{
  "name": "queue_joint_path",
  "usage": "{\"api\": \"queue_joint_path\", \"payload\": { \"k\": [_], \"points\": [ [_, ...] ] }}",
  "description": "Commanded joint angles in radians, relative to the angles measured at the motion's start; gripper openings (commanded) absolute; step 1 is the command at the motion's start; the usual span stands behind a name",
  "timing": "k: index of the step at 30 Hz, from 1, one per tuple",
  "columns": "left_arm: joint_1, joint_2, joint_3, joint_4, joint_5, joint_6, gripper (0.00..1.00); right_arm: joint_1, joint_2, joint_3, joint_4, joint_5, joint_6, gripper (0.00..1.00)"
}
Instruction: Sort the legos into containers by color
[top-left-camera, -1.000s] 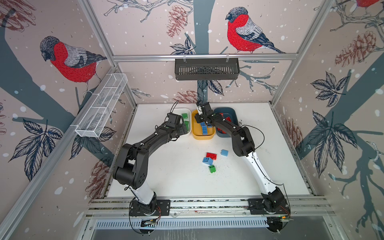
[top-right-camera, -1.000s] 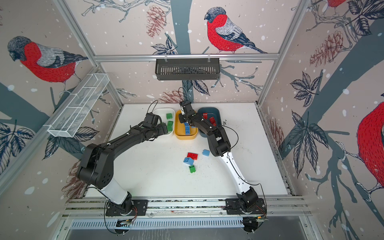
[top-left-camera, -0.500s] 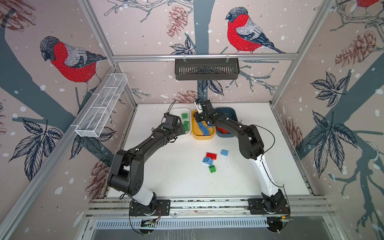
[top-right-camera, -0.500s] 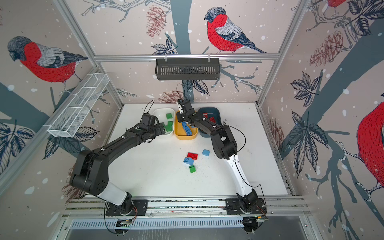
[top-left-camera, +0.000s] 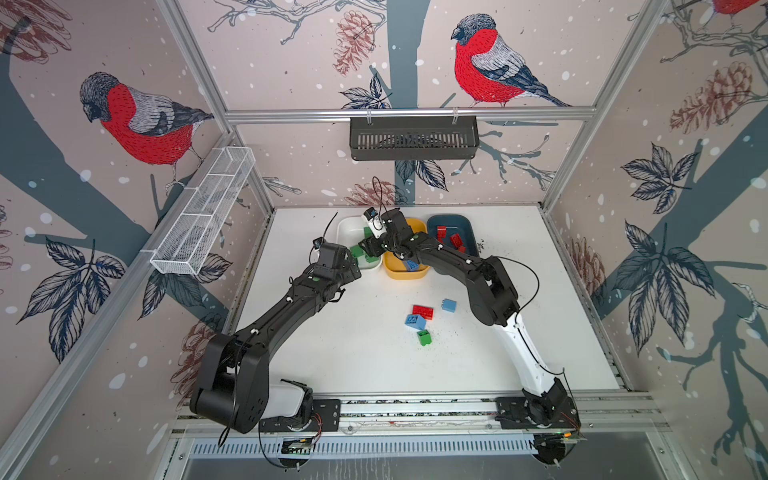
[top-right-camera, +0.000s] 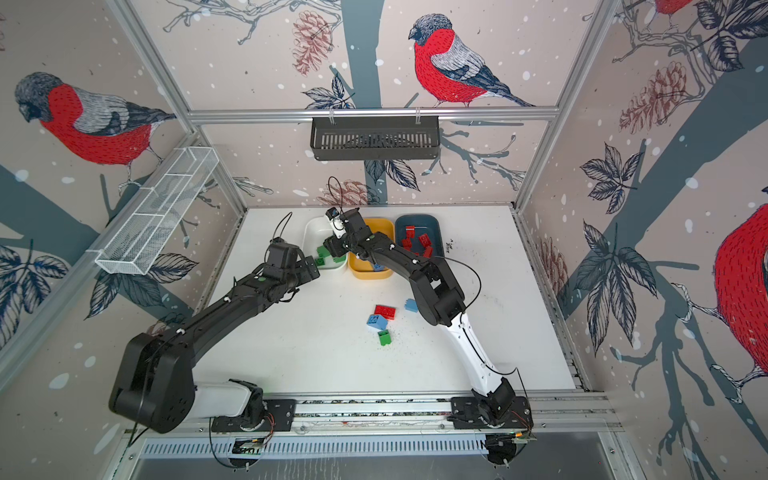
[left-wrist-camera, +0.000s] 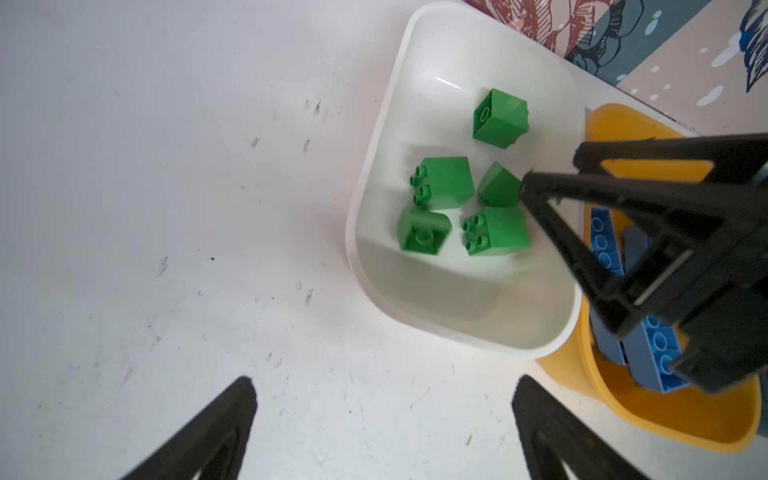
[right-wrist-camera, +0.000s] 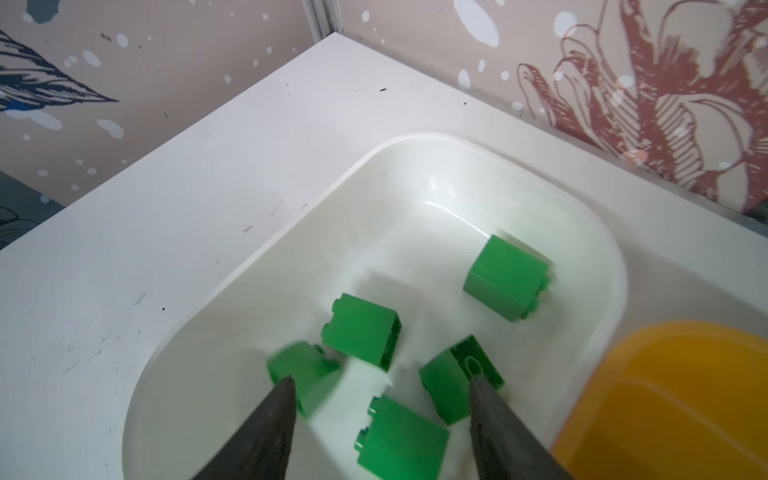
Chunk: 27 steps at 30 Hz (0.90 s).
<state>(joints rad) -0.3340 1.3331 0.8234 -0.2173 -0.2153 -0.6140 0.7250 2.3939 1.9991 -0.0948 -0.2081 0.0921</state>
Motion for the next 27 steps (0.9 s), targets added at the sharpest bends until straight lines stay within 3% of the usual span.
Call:
{"api": "queue_joint_path", "payload": {
  "k": [1, 8, 9, 10, 14, 16, 21, 27],
  "points": [
    [-0.048, -0.041, -0.031, 0.032, -0.022, 0.041, 0.97, -0.018, -0.143, -0.137, 0.054, 0.019, 0.023, 0.71],
    [-0.244, 0.006, -0.027, -0.011, 0.073, 0.091, 0.97, -0.072, -0.546, -0.637, 0.197, 0.048, 0.129, 0.84],
    [-0.276, 0.021, -0.027, -0.009, 0.087, 0.092, 0.97, -0.081, -0.597, -0.707, 0.223, 0.067, 0.162, 0.98],
    [-0.309, 0.035, -0.028, -0.005, 0.103, 0.098, 0.96, -0.091, -0.648, -0.779, 0.244, 0.087, 0.201, 1.00],
    [-0.391, 0.095, -0.017, 0.036, 0.221, 0.150, 0.96, -0.132, -0.803, -1.015, 0.267, 0.178, 0.326, 0.99],
    [-0.443, 0.129, 0.006, 0.029, 0.230, 0.173, 0.95, -0.162, -0.861, -1.113, 0.245, 0.211, 0.364, 0.99],
    [-0.542, 0.225, 0.070, -0.011, 0.202, 0.236, 0.92, -0.199, -0.924, -1.264, 0.193, 0.146, 0.311, 0.98],
    [-0.590, 0.277, 0.100, -0.040, 0.203, 0.251, 0.92, -0.188, -0.926, -1.311, 0.068, 0.130, 0.268, 0.95]
  ]
}}
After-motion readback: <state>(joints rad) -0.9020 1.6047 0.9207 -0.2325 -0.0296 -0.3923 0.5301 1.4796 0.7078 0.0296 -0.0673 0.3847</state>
